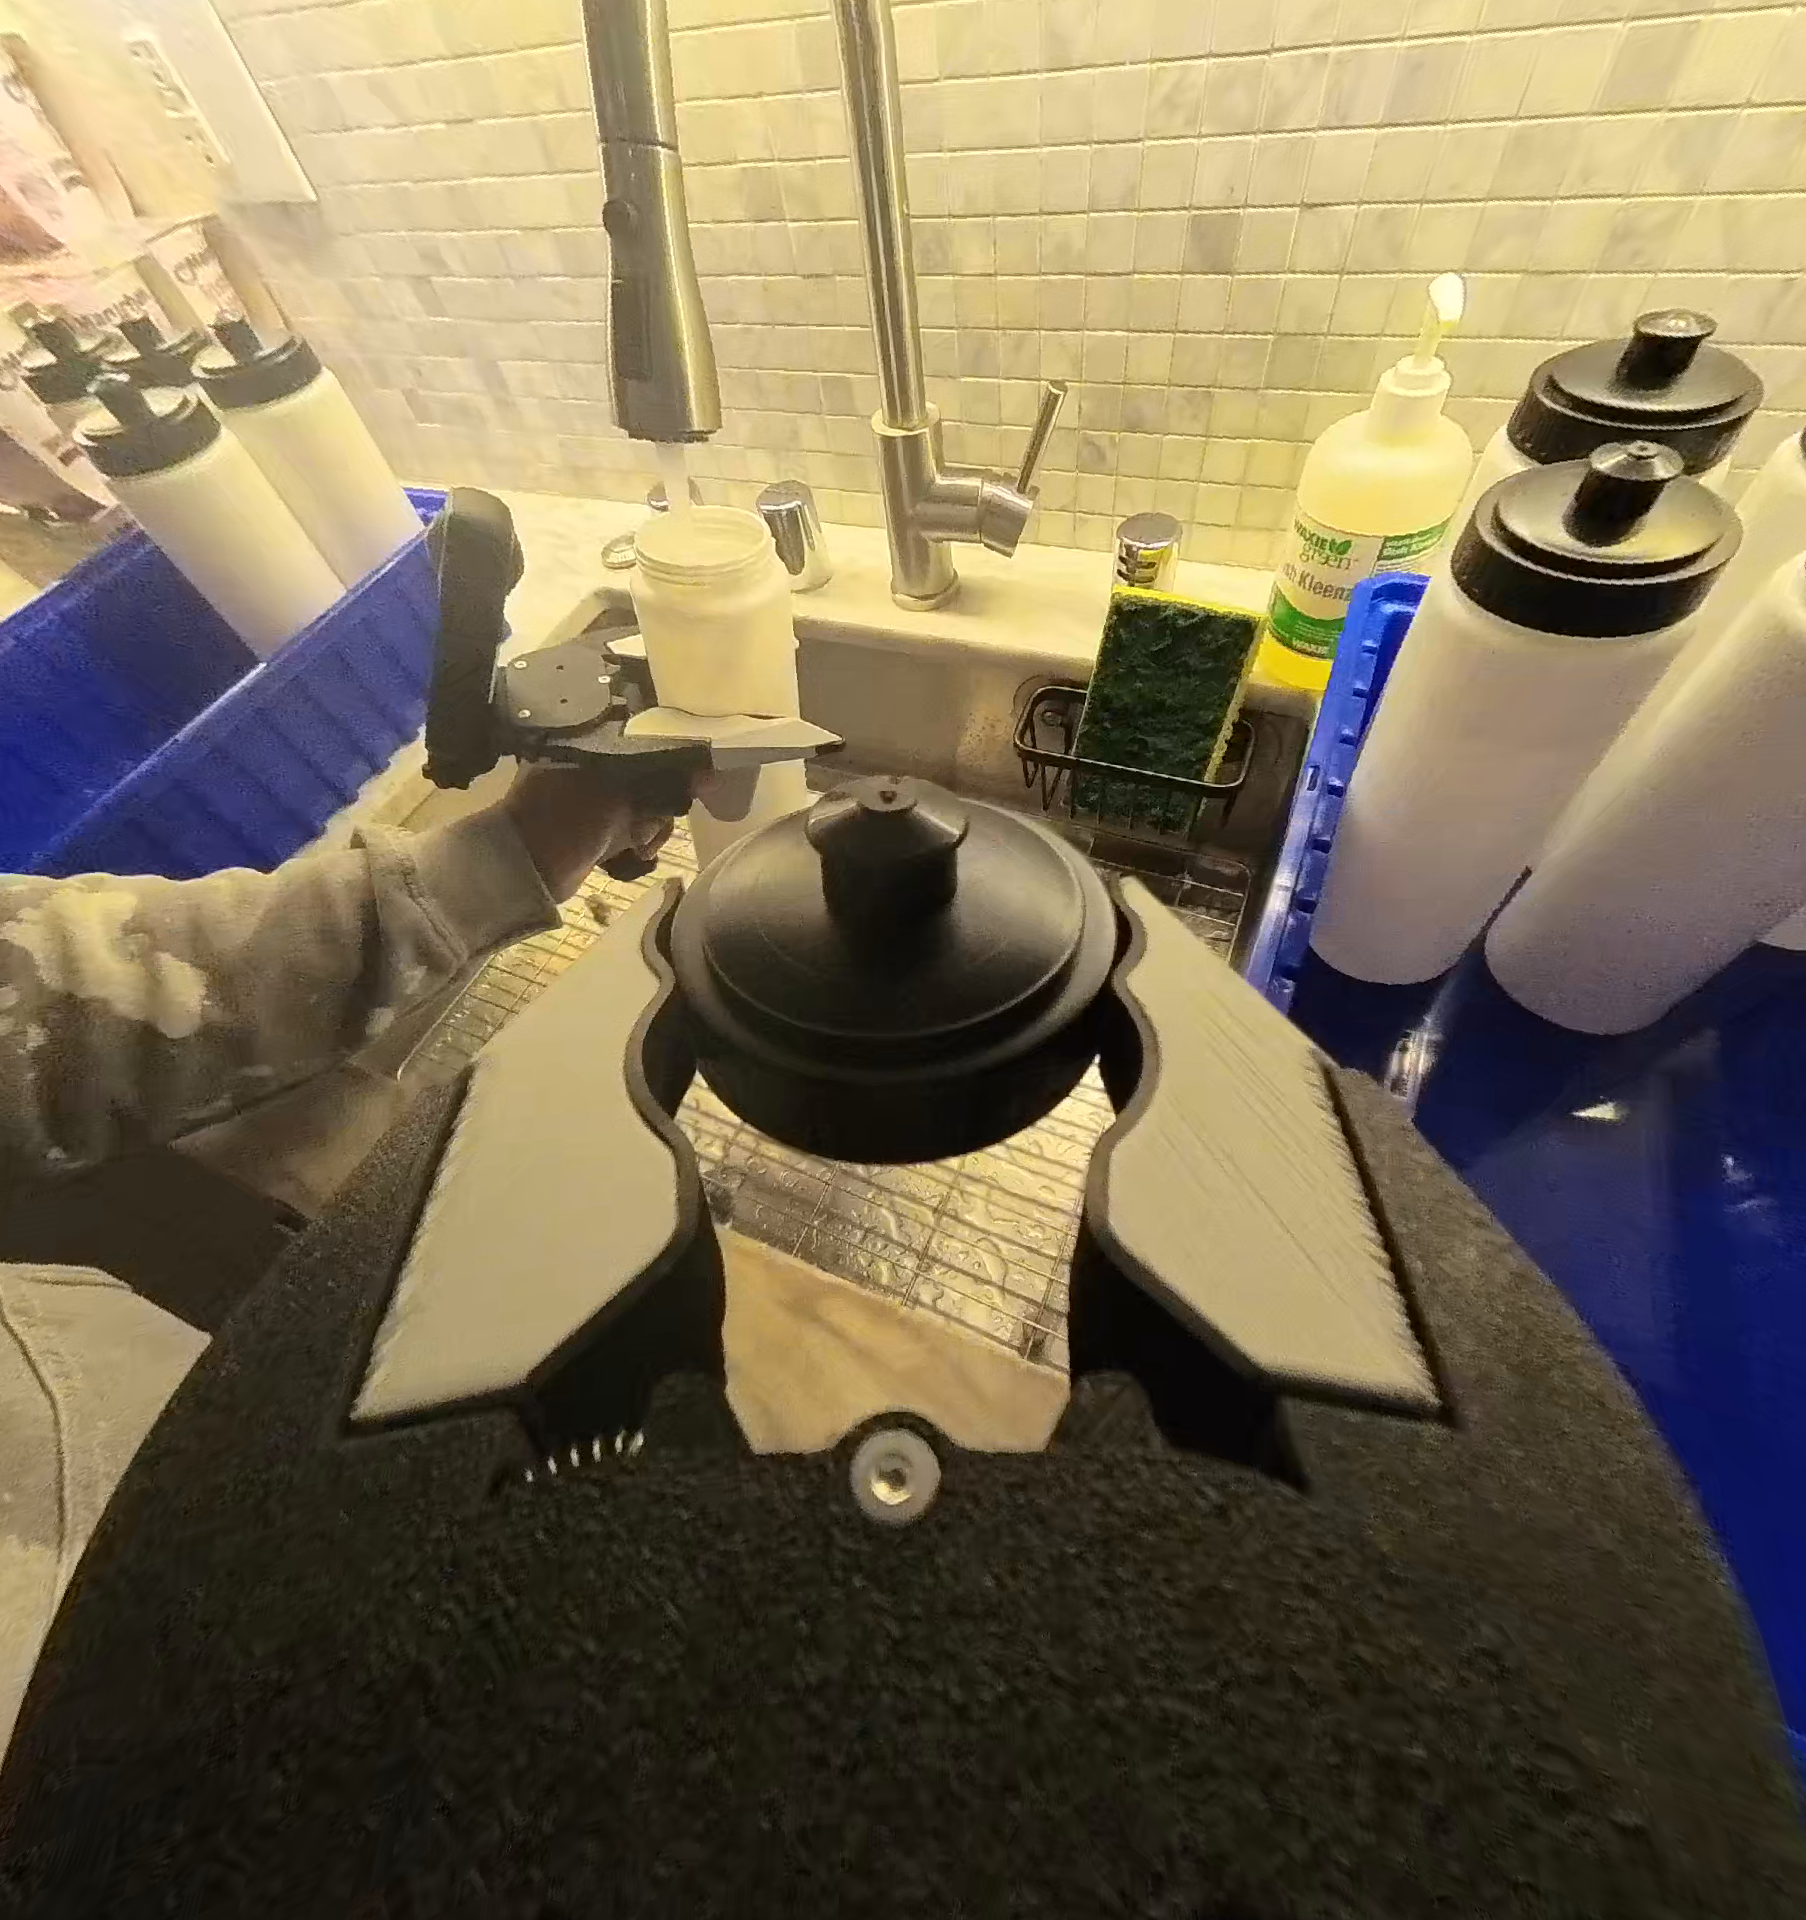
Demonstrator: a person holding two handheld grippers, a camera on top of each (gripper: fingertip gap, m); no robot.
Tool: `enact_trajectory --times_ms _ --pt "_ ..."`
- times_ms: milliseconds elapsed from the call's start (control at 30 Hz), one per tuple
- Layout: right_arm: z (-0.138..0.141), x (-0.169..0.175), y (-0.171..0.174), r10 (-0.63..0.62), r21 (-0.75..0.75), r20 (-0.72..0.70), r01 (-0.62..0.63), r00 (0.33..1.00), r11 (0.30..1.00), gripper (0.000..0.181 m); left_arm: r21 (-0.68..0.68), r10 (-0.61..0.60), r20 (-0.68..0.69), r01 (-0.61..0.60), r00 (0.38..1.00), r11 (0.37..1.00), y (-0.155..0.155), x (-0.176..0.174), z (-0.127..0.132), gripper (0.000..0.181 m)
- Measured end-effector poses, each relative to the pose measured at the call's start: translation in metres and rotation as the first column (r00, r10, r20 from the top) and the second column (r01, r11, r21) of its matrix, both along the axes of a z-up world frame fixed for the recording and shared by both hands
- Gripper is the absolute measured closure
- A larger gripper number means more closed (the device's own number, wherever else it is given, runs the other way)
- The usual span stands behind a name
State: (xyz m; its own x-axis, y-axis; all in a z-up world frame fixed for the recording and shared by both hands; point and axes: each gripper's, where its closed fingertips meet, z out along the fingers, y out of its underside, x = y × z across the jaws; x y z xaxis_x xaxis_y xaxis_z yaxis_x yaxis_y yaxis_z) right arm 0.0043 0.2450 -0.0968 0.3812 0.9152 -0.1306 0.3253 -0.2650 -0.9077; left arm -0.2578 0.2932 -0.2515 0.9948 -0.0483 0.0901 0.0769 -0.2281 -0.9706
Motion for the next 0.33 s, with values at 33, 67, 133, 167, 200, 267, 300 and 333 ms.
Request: enact_trajectory --times_ms 33,67,133,167,200,267,300,333 --pt "0.0000 -0.0004 -0.0003 0.001 0.001 -0.001 -0.001 1.000 1.000 0.103 0.002 -0.001 0.002 0.001 1.000 1.000 -0.0002 0.0002 -0.0001 0.077" --pt "0.0004 -0.0008 -0.0009 0.003 0.001 -0.004 -0.003 1.000 1.000 0.102 0.001 -0.001 0.004 0.001 1.000 1.000 -0.0004 0.0003 -0.0008 0.077" --pt "0.0014 -0.0008 -0.0007 0.002 0.010 -0.005 -0.002 1.000 1.000 0.103 0.000 -0.001 0.008 0.001 1.000 1.000 -0.0006 0.0003 -0.0027 0.077" --pt "0.0012 -0.0005 -0.0004 0.001 0.017 0.000 -0.001 1.000 1.000 0.103 -0.001 -0.002 0.010 0.002 1.000 1.000 -0.0008 0.0004 -0.0035 0.077" --pt "0.0009 -0.0004 -0.0010 0.004 0.017 0.003 -0.004 1.000 1.000 0.102 -0.001 -0.002 0.012 0.002 1.000 1.000 -0.0010 0.0005 -0.0043 0.077" --pt "0.0014 -0.0002 -0.0011 0.002 0.024 0.002 -0.002 1.000 1.000 0.102 0.001 -0.003 0.017 0.003 1.000 1.000 -0.0013 0.0007 -0.0050 0.077" --pt "0.0006 -0.0001 -0.0013 0.002 0.024 0.007 -0.002 1.000 1.000 0.102 0.003 -0.002 0.020 0.002 1.000 1.000 -0.0014 0.0008 -0.0050 0.077" --pt "0.0002 0.0005 -0.0003 -0.007 0.030 0.012 0.006 1.000 1.000 0.102 0.005 -0.002 0.023 0.002 1.000 1.000 -0.0016 0.0007 -0.0050 0.077"
